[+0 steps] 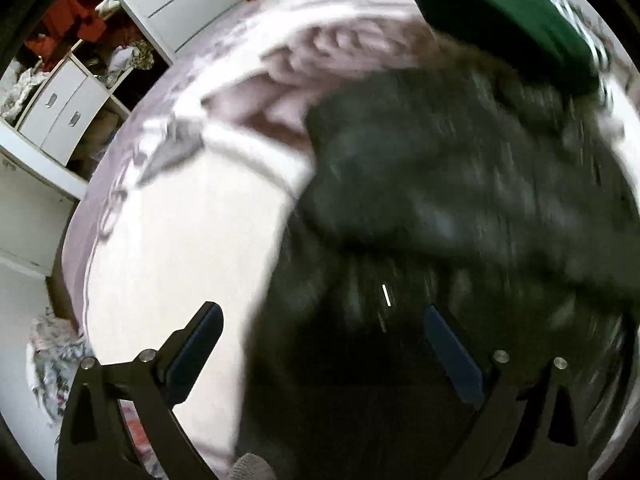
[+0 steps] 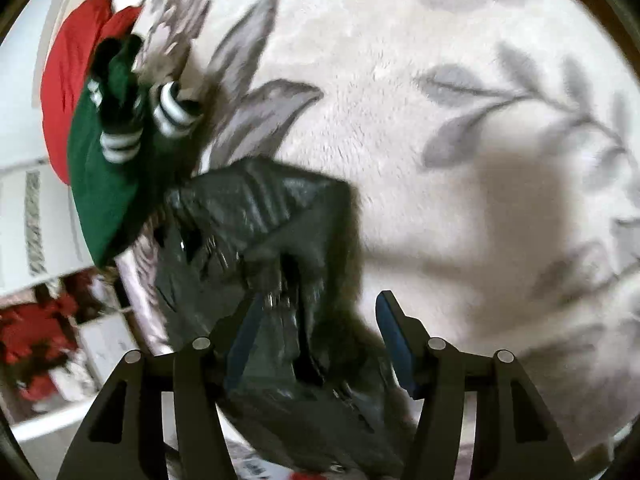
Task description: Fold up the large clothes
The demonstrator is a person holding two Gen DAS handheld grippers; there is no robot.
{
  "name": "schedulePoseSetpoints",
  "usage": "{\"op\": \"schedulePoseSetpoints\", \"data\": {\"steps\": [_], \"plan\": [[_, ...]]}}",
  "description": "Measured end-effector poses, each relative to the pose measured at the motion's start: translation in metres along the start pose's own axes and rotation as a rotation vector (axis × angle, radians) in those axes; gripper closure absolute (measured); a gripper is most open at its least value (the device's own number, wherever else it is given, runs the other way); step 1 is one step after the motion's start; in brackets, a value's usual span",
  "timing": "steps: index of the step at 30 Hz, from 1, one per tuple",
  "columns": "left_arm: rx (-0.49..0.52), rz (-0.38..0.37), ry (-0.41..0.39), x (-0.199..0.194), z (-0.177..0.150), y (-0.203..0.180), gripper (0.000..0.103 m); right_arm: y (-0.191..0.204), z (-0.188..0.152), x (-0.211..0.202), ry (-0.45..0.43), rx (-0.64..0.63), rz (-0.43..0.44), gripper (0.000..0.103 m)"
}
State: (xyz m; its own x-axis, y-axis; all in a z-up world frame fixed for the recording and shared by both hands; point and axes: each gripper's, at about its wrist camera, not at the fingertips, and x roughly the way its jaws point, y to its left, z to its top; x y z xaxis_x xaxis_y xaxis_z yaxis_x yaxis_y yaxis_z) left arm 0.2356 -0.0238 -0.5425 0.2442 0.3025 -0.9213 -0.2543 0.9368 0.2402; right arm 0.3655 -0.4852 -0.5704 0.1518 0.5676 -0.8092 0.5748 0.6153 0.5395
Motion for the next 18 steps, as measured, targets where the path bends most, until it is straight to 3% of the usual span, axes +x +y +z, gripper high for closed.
{"op": "schedulePoseSetpoints", "data": {"steps": [3,4,8,9,10,12,15,18], "plan": [[0.037,-0.024,0.063,0.026,-0.035,-0.03,0.0,-0.014,0.035,0.036,0.053,0.054,0.06,0.04],[0.047,0.001,0.068,0.037,-0.039,-0.039,0.0,-0.016,0.045,0.049,0.072,0.069,0.08,0.04],[-0.016,-0.005,0.019,0.047,-0.041,-0.038,0.0,-0.016,0.07,0.103,0.236,0.11,0.13,0.041],[-0.049,-0.025,0.021,0.049,-0.04,-0.034,0.0,-0.012,0.071,0.105,0.243,0.093,0.115,0.048],[-0.068,-0.039,0.015,0.049,-0.04,-0.032,0.0,-0.003,0.071,0.106,0.245,0.037,0.083,0.08],[-0.107,-0.073,-0.025,0.05,-0.041,-0.027,0.0,0.024,0.069,0.099,0.219,-0.126,-0.009,0.095],[-0.113,-0.08,-0.045,0.05,-0.039,-0.029,0.0,0.049,0.067,0.085,0.136,-0.284,-0.134,0.096],[-0.117,-0.036,0.025,0.046,-0.028,-0.029,0.0,0.059,0.063,0.092,0.171,-0.362,-0.197,0.092]]}}
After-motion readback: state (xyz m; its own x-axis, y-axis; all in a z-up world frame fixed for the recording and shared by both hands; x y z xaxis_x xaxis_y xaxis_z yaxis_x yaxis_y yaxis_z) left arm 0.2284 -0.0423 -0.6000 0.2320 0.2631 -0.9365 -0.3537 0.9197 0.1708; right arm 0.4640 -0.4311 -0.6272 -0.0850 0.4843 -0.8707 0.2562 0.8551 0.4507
